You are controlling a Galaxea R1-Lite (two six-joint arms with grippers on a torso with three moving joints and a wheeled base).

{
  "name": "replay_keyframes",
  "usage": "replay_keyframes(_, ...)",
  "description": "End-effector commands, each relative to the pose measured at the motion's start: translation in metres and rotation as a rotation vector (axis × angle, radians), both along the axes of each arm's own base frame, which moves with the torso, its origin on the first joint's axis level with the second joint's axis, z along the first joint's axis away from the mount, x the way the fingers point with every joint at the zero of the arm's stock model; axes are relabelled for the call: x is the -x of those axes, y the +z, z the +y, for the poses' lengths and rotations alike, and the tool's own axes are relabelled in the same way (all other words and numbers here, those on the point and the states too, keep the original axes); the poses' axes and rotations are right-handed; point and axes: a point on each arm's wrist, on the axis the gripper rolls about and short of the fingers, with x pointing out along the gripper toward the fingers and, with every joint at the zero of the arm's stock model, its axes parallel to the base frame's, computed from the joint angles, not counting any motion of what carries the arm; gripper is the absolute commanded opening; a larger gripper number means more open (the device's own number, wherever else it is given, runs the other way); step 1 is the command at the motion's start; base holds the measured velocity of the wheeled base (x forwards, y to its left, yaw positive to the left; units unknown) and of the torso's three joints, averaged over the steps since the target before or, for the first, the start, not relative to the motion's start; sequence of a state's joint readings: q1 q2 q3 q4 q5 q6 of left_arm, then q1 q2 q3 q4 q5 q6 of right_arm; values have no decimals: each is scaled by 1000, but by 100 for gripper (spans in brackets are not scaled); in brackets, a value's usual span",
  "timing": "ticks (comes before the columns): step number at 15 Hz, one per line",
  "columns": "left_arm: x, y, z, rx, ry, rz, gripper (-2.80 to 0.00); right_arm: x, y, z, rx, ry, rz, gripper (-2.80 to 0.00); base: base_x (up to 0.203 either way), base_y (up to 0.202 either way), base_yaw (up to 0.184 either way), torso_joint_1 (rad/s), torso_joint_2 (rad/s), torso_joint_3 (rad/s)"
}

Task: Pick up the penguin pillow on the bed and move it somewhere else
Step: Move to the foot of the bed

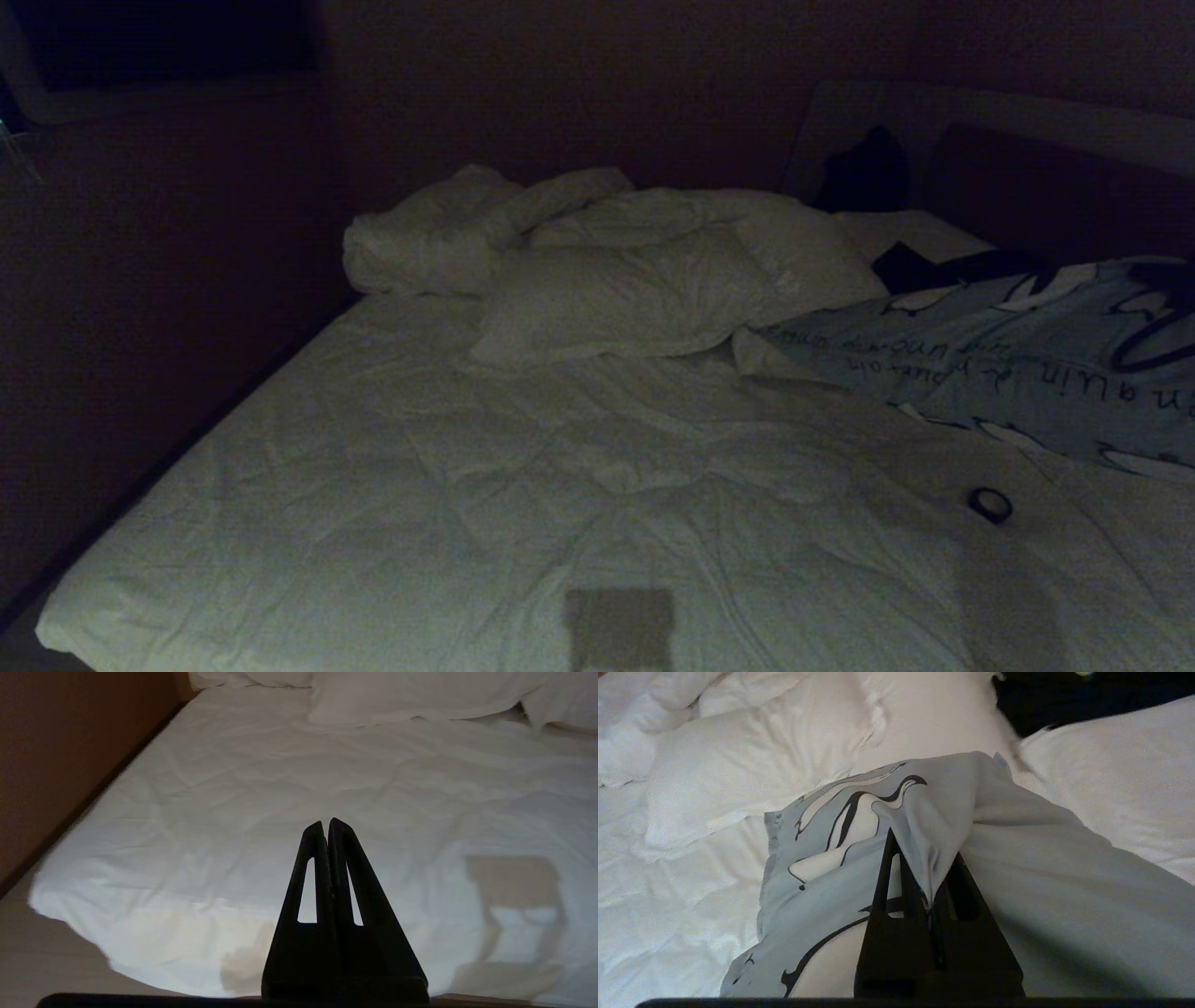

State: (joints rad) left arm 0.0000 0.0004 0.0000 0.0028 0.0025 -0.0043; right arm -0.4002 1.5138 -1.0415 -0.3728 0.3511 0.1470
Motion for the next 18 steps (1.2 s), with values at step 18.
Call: replay_keyframes(18, 0, 0, 0, 2, 1, 1, -280, 2, -1, 1, -3, 29, 2, -280, 0, 195, 0, 4, 3, 2)
